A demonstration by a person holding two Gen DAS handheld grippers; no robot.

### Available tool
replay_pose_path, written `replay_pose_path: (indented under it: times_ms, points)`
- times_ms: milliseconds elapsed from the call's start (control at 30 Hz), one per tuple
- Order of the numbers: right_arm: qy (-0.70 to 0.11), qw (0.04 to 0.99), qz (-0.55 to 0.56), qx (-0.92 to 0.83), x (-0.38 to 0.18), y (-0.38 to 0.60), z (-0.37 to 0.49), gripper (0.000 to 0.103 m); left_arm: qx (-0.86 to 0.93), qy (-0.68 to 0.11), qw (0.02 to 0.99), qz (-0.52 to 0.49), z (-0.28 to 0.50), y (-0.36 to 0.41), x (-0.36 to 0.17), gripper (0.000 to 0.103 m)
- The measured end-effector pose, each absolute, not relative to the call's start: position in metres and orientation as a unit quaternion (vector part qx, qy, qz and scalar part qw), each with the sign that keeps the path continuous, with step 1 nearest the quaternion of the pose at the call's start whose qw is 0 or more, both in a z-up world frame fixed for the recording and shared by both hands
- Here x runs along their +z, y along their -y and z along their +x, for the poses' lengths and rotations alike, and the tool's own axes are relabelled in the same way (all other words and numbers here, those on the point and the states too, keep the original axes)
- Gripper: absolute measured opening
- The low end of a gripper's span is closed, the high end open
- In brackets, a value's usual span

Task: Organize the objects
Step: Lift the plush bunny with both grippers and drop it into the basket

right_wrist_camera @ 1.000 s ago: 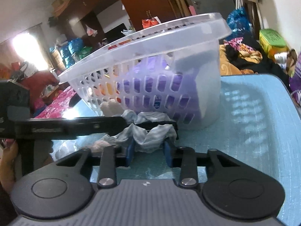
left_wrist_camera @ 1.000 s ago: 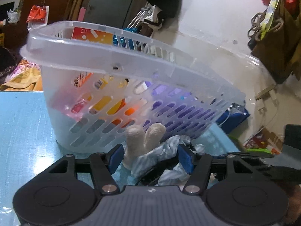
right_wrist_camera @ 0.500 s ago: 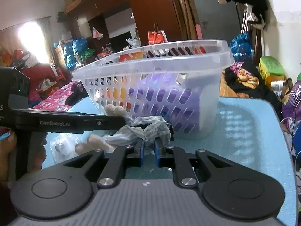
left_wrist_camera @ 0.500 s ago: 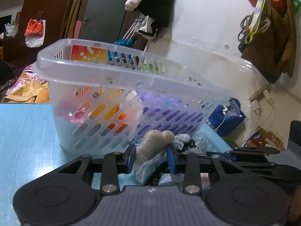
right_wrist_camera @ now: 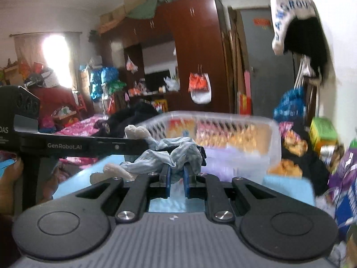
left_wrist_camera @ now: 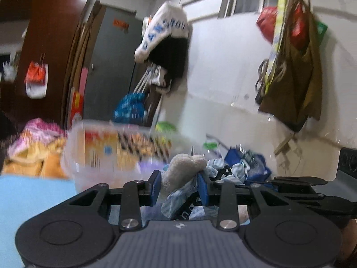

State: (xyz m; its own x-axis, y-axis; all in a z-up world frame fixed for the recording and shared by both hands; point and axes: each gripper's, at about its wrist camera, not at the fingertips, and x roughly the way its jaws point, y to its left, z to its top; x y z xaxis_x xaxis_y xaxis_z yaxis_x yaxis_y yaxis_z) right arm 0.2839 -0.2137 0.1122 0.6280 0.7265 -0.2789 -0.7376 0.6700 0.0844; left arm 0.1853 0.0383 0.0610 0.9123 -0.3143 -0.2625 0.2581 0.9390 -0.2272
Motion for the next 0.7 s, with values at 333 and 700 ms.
replay_pose_path:
  times_ms: [333, 700]
  points:
    - [-0.091, 0.921, -0.036, 0.377, 0.167, 0.188, 0.327, 0.013, -0.099, -0.103, 0.989, -0.036, 0.225, -0.023, 0.141, 0.039]
    - [-0.155, 0.92, -0.021, 0.359, 0.109, 0.17, 0.403, 0.013, -0.08, -0.171, 0.982, -0.005, 0.307, -0.03, 0.095, 0.039]
